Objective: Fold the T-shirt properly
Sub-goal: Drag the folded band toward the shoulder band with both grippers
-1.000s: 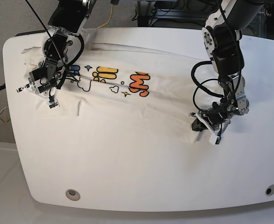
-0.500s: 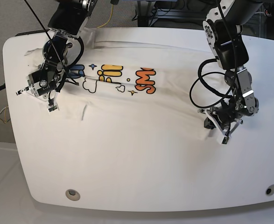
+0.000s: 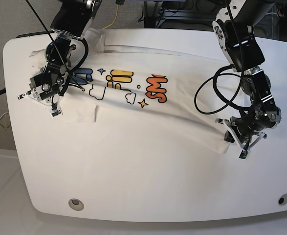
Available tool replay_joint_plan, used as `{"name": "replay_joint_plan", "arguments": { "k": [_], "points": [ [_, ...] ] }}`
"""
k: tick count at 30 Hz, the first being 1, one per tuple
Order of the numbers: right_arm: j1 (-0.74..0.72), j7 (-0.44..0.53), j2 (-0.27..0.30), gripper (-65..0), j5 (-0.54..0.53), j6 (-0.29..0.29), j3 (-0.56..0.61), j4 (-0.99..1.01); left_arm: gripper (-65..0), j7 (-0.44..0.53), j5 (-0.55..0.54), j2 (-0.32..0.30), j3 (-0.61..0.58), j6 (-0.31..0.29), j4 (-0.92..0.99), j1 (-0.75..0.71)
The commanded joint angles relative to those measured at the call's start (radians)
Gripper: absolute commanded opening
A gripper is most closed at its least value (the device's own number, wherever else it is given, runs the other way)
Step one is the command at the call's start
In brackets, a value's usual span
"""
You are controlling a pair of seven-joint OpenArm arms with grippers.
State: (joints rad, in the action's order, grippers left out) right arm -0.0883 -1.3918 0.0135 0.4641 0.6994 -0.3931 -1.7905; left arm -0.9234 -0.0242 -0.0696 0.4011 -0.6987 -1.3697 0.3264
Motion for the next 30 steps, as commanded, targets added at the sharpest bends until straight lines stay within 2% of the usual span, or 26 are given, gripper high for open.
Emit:
{"name": "replay_joint_plan", "arguments": {
  "k": [1,17,30],
  "points": [
    [-0.018,-0.004,0.009,-63.2,0.011,-0.001,0.000,-0.016,-62.3,-0.001,-0.012,0.001,0.000,0.001,-0.037,0.012],
    [-0.018,-0.004,0.006,-63.2,0.011,-0.001,0.000,-0.016,-62.3,-0.104,-0.012,0.007,0.000,0.001,-0.096,-0.062],
    [-0.018,-0.004,0.006,-63.2,0.011,-0.001,0.000,-0.016,-62.3,-0.130,-0.012,0.007,0.002,0.001,-0.096,-0.123]
  ]
}}
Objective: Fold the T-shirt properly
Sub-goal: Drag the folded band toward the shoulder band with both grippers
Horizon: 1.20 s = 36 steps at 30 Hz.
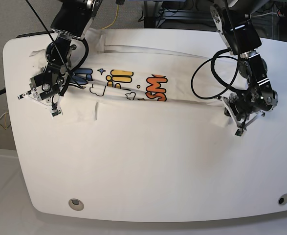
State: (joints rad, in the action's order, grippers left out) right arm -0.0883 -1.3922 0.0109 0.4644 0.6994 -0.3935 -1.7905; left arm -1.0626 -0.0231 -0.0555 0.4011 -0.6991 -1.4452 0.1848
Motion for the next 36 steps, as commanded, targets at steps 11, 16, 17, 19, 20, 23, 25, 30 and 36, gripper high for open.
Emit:
{"name": "replay_joint_plan", "arguments": {
  "k": [11,16,17,19,20,23,25,30,36],
  "points": [
    [-0.018,-0.004,-0.004,-63.2,0.010,-0.001,0.000,-0.016,-62.3,-0.063,-0.013,-0.007,0.000,0.001,-0.144,-0.044],
    [-0.018,-0.004,-0.004,-63.2,0.010,-0.001,0.000,-0.016,-62.3,-0.106,-0.011,-0.007,0.000,0.001,-0.194,-0.058],
    [-0.017,-0.004,-0.004,-63.2,0.010,-0.001,0.000,-0.016,-62.3,-0.107,-0.011,-0.007,0.000,0.001,-0.205,-0.063],
    [-0.017,-0.004,-0.004,-63.2,0.010,-0.001,0.000,-0.016,-62.3,-0.107,-0.008,-0.007,0.000,0.001,-0.223,-0.072],
    [-0.017,-0.004,-0.004,-63.2,0.010,-0.001,0.000,-0.016,-62.3,-0.107,-0.008,-0.007,0.000,0.001,-0.230,-0.077],
    [-0.014,-0.004,-0.004,-63.2,0.010,-0.001,-0.002,-0.016,-62.3,-0.107,-0.008,-0.007,0.000,0.001,-0.240,-0.095],
    [-0.014,-0.004,-0.004,-63.2,0.010,-0.001,-0.002,-0.016,-62.3,-0.107,-0.008,-0.007,0.000,0.001,-0.245,-0.104],
    [-0.012,-0.004,-0.004,-63.2,0.010,-0.001,-0.002,-0.016,-62.3,-0.107,-0.008,-0.008,0.000,0.001,-0.245,-0.126],
    [-0.012,-0.004,-0.004,-63.2,0.010,-0.001,-0.002,-0.016,-62.3,-0.107,-0.008,-0.010,0.000,0.001,-0.245,-0.143]
  ]
}}
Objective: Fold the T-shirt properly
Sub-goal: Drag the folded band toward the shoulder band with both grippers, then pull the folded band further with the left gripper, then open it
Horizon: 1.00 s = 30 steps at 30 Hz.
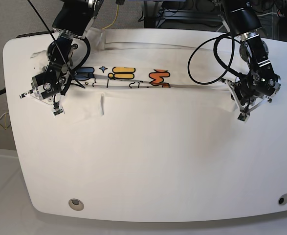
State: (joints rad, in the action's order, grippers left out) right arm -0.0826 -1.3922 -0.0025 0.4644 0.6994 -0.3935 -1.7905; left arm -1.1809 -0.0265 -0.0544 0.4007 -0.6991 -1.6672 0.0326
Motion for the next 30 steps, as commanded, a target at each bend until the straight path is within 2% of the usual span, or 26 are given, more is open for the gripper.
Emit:
{"name": "replay_joint_plan", "arguments": {
  "k": [1,30],
  "points": [
    [-0.016,-0.004,0.009,-63.2,0.010,-0.001,-0.002,-0.016,-62.3,0.011,-0.005,-0.012,0.000,0.001,-0.023,0.008],
    [-0.016,-0.004,0.008,-63.2,0.010,-0.001,-0.003,-0.016,-62.3,0.014,-0.002,-0.012,0.002,0.001,-0.070,-0.102]
  ]
}}
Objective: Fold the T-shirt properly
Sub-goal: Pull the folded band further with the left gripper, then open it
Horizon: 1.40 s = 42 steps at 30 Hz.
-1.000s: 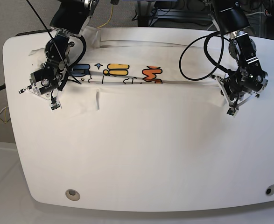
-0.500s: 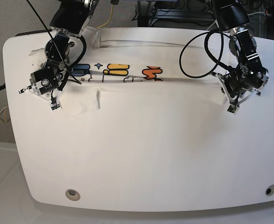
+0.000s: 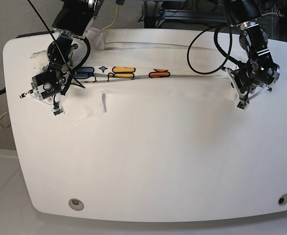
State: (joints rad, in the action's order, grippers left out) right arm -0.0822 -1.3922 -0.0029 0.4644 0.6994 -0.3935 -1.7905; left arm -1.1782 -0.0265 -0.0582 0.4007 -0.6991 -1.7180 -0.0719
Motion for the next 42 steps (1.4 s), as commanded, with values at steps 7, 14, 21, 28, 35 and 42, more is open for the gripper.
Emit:
{"name": "replay_joint_plan", "arguments": {
  "k": [7,14,21,28,35,42],
  "points": [
    [-0.017,-0.004,0.008,-63.2,0.010,-0.001,-0.005,-0.016,-62.3,0.054,-0.002,-0.007,0.002,0.001,-0.017,-0.039],
    [-0.017,-0.004,0.008,-63.2,0.010,-0.001,-0.005,-0.015,-62.3,0.143,-0.002,-0.004,0.002,0.001,-0.015,-0.084],
    [-0.017,-0.004,0.008,-63.2,0.010,-0.001,-0.005,-0.015,-62.3,0.254,-0.003,0.018,0.004,0.020,-0.015,-0.104],
    [-0.018,-0.004,0.010,-63.2,0.010,-0.001,-0.005,-0.015,-62.3,0.298,-0.005,0.022,0.004,0.094,-0.017,-0.104],
    [-0.018,-0.004,0.010,-63.2,0.012,-0.001,-0.005,-0.015,-61.9,0.298,-0.005,0.022,0.004,0.103,-0.018,-0.098],
    [-0.018,-0.004,0.010,-62.9,0.012,-0.001,-0.005,-0.015,-51.0,0.298,-0.005,0.022,0.004,0.103,-0.020,-0.098]
  ]
}}
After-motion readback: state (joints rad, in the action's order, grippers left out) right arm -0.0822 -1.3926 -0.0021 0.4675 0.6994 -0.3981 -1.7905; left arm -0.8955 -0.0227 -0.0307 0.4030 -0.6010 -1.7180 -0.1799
